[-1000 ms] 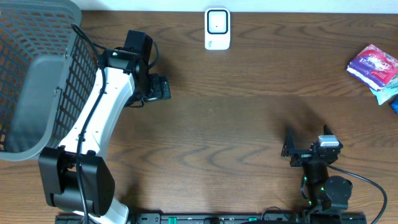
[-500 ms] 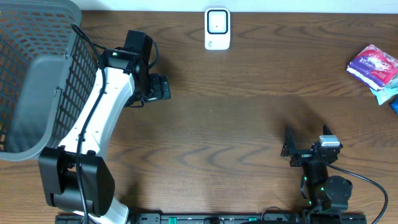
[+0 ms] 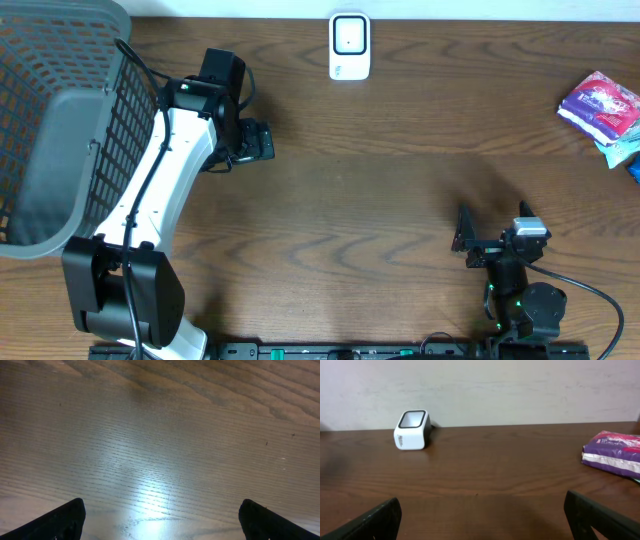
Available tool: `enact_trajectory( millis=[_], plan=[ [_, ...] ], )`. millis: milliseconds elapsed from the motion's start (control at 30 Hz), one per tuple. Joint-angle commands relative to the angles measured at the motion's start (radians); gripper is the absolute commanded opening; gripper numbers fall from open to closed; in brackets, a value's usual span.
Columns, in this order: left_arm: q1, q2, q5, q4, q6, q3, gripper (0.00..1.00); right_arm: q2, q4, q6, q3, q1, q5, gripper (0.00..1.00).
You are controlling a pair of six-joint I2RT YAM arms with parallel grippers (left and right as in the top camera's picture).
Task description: Scan the item barcode
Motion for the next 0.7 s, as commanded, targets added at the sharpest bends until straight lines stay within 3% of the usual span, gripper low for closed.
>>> enact_trajectory(
  millis=[0,667],
  plan=[
    [0.001,-0.005,-0.013,-0.002,0.013,-0.002,0.98,-0.006,-0.002,0.013,-0.002,-0.005,-0.006,0.99],
    [0.001,-0.016,-0.013,-0.007,0.013,-0.002,0.98,-0.006,-0.002,0.013,-0.002,-0.005,-0.006,0.99]
  ],
)
